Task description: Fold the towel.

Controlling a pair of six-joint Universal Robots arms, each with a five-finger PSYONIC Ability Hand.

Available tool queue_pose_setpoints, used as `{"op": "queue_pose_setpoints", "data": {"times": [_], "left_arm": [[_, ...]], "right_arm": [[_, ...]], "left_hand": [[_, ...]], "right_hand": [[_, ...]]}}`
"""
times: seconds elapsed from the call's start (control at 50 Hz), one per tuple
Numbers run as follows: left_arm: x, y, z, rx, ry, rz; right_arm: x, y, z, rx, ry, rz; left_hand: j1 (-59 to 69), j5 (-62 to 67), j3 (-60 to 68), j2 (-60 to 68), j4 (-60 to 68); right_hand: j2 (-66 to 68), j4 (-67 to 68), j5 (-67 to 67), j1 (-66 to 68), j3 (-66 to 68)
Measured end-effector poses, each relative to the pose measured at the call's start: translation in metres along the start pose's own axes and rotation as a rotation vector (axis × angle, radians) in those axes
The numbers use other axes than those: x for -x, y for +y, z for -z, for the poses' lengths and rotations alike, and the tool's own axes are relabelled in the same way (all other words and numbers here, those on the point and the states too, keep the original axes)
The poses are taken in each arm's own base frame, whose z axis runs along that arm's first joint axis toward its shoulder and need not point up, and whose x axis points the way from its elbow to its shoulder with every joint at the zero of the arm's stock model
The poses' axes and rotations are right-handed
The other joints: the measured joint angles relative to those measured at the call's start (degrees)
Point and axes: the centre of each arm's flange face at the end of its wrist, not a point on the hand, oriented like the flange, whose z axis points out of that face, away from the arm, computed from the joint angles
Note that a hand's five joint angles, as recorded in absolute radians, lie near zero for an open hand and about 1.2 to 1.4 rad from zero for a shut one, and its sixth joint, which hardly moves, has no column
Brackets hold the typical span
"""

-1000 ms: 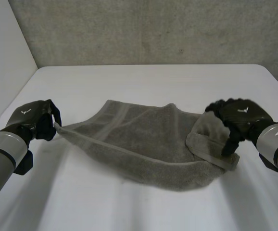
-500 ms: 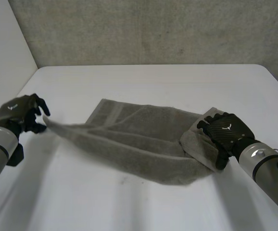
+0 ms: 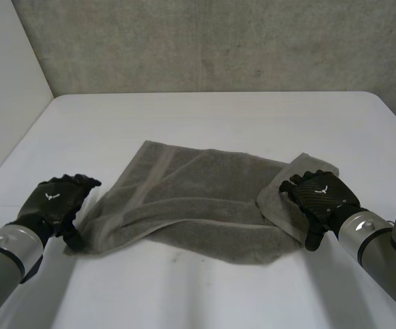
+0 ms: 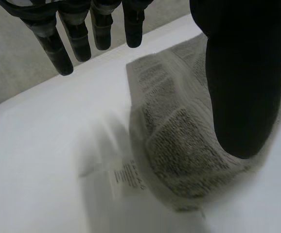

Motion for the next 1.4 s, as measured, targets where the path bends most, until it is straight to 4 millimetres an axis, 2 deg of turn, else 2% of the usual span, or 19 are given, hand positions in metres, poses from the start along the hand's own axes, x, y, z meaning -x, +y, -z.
{"op": "queue_pose_setpoints", "data": {"times": [0.1, 0.22, 0.32, 0.5, 0.76, 0.78, 1.0, 1.16, 1.28, 1.3, 1.4], "left_arm": [[-0.005, 0.004, 0.008, 0.008, 0.007, -0.028], [-0.013, 0.012, 0.026, 0.02, 0.018, -0.13], [-0.021, 0.02, 0.039, 0.03, 0.035, -0.203], [-0.027, 0.03, 0.045, 0.056, 0.058, -0.229], [-0.023, 0.036, 0.022, 0.05, 0.053, -0.226], [-0.022, 0.037, 0.014, 0.045, 0.049, -0.228], [-0.017, 0.042, -0.017, 0.067, 0.051, -0.227], [-0.017, 0.039, -0.026, 0.059, 0.057, -0.23], [-0.021, 0.033, -0.028, 0.034, 0.067, -0.235], [-0.021, 0.032, -0.028, 0.03, 0.068, -0.236], [-0.023, 0.029, -0.029, 0.009, 0.073, -0.24]], "right_arm": [[0.0, 0.001, 0.0, 0.003, -0.002, -0.001], [0.001, 0.002, 0.0, 0.005, -0.004, 0.0], [0.002, 0.003, 0.0, 0.006, -0.004, 0.0], [0.003, 0.006, -0.001, 0.016, -0.01, 0.001], [0.005, 0.008, -0.001, 0.023, -0.015, 0.004], [0.005, 0.008, -0.001, 0.024, -0.015, 0.005], [0.005, 0.009, -0.001, 0.024, -0.015, 0.008], [0.005, 0.01, -0.003, 0.027, -0.016, 0.009], [0.006, 0.012, -0.005, 0.031, -0.017, 0.01], [0.006, 0.013, -0.005, 0.031, -0.017, 0.01], [0.006, 0.013, -0.006, 0.033, -0.018, 0.01]], "left_hand": [[0.31, 0.19, 0.77, 0.9, 0.72], [10.05, 9.49, 10.18, 10.27, 10.02], [13.46, 13.02, 13.64, 13.72, 13.71], [15.72, 15.28, 15.76, 15.94, 15.89], [15.42, 14.87, 15.35, 15.4, 15.23], [15.42, 14.85, 15.35, 15.4, 15.23], [15.42, 14.83, 15.35, 15.4, 15.25], [15.96, 15.12, 15.92, 16.05, 16.08], [25.85, 24.51, 26.04, 26.15, 25.42], [34.64, 33.57, 34.15, 34.9, 34.2], [45.47, 44.6, 45.18, 45.67, 45.27]], "right_hand": [[-0.04, -0.08, 0.0, -0.06, 0.0], [-0.11, -0.09, 0.0, -0.32, -0.01], [-0.12, -0.1, 0.0, -0.53, -0.09], [-0.14, -0.11, 0.0, -0.63, -0.16], [-0.15, -0.12, 0.0, -0.77, -0.32], [-0.33, -0.13, 0.0, -0.88, -0.41], [-0.68, -0.5, 0.0, -1.47, -0.92], [-0.92, -0.93, 0.0, -1.95, -1.29], [-1.17, -1.07, 0.0, -2.21, -1.46], [-1.17, -1.07, 0.0, -2.22, -1.51], [-1.17, -1.08, 0.0, -2.25, -1.52]]}}
